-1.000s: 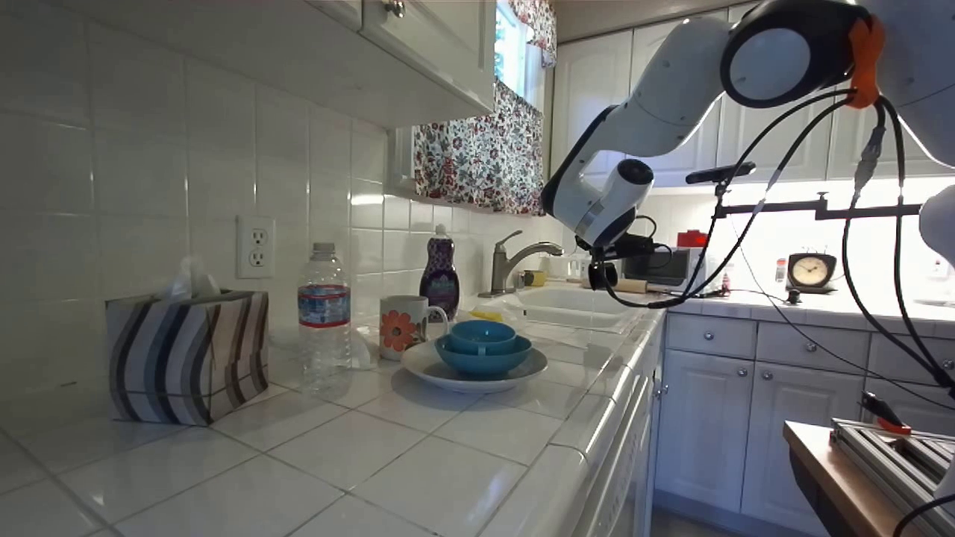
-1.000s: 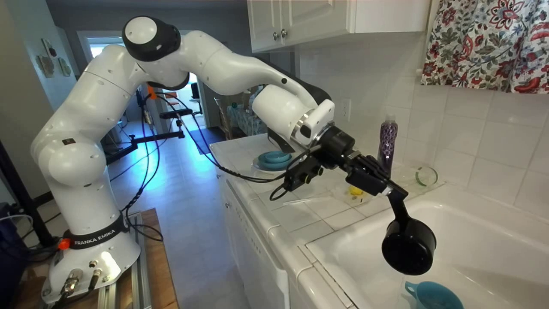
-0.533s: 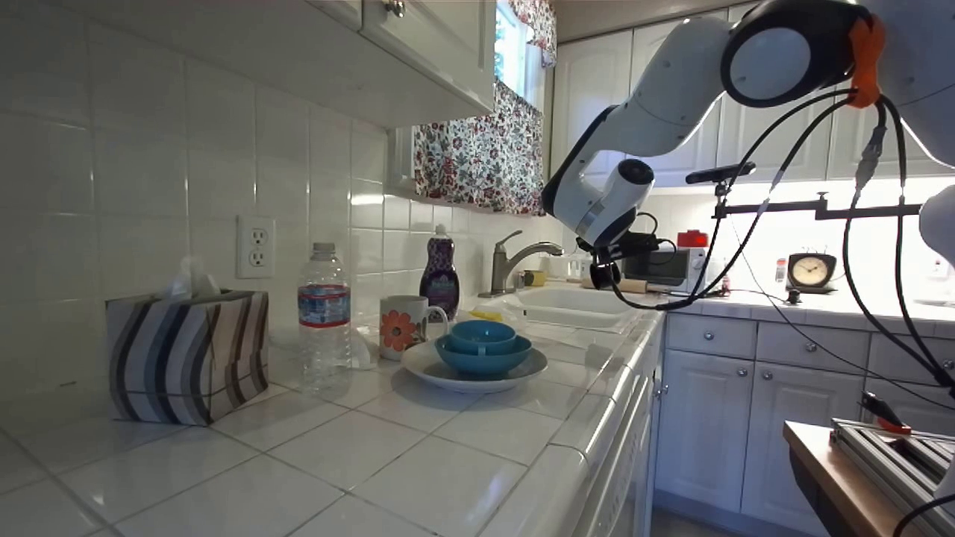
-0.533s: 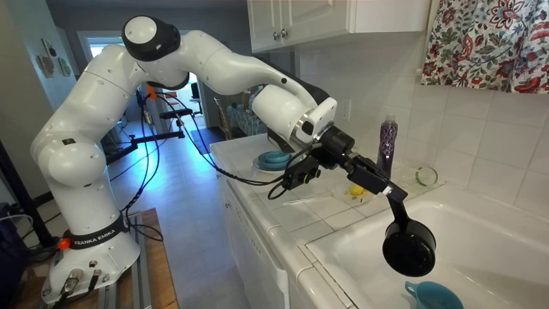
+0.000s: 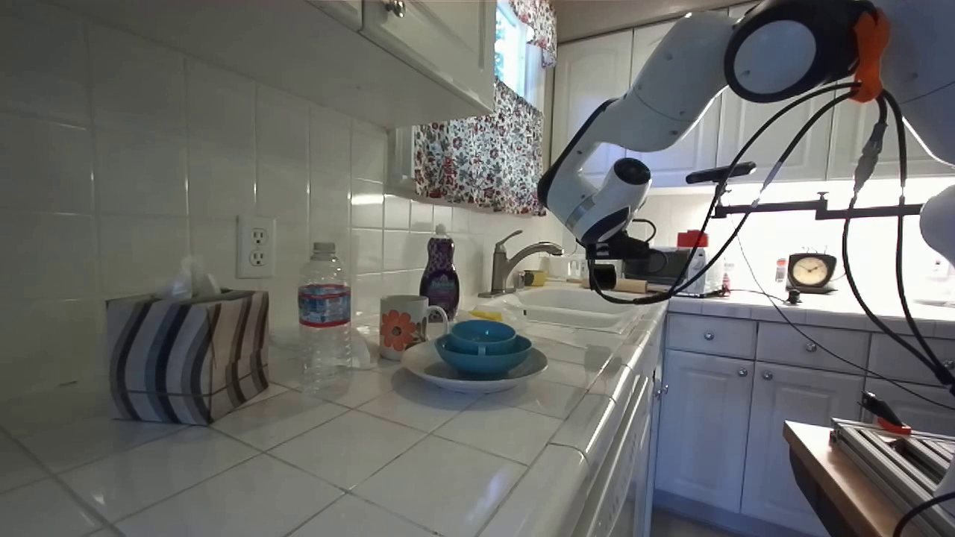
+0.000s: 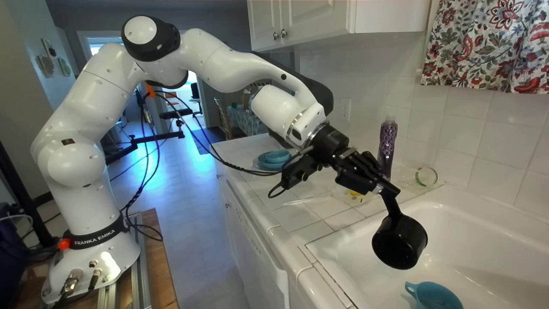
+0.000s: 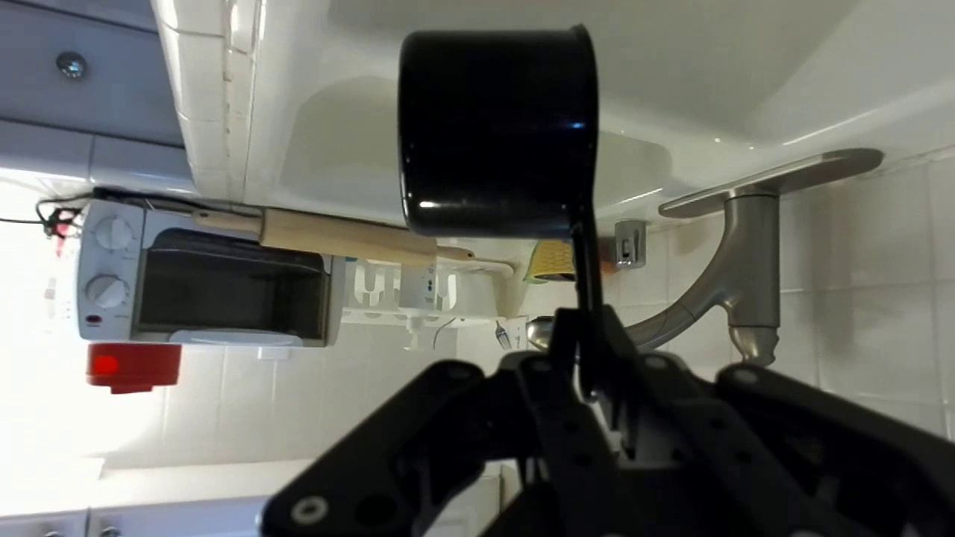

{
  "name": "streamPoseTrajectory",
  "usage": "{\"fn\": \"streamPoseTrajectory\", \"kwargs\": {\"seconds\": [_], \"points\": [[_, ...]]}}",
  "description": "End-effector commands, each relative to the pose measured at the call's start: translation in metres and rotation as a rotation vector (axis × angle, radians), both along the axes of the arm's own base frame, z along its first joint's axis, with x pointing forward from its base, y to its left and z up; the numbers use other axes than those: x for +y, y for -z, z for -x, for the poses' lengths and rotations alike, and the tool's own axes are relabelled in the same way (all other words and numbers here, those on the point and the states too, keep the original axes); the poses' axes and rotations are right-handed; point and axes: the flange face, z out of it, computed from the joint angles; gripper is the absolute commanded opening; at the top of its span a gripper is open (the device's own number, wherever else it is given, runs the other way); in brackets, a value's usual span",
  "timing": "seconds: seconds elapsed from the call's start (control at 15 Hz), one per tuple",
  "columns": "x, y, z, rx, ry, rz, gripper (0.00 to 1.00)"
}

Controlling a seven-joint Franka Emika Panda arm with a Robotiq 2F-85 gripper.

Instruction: Pour the liquid in the black measuring cup into the sink then place the cup back on the counter.

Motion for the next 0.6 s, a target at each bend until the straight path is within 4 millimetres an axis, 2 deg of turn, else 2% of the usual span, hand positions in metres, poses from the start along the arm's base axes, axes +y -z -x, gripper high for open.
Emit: {"fn": "streamPoseTrajectory", "kwargs": {"seconds": [0.0, 0.13, 0.53], "points": [[0.013, -0.004, -0.007, -0.173, 0.09, -0.063, 0.02], [0.02, -0.011, -0.015, -0.276, 0.112, -0.074, 0.02], [0.038, -0.004, -0.029, -0.537, 0.237, -0.156, 0.02]]}}
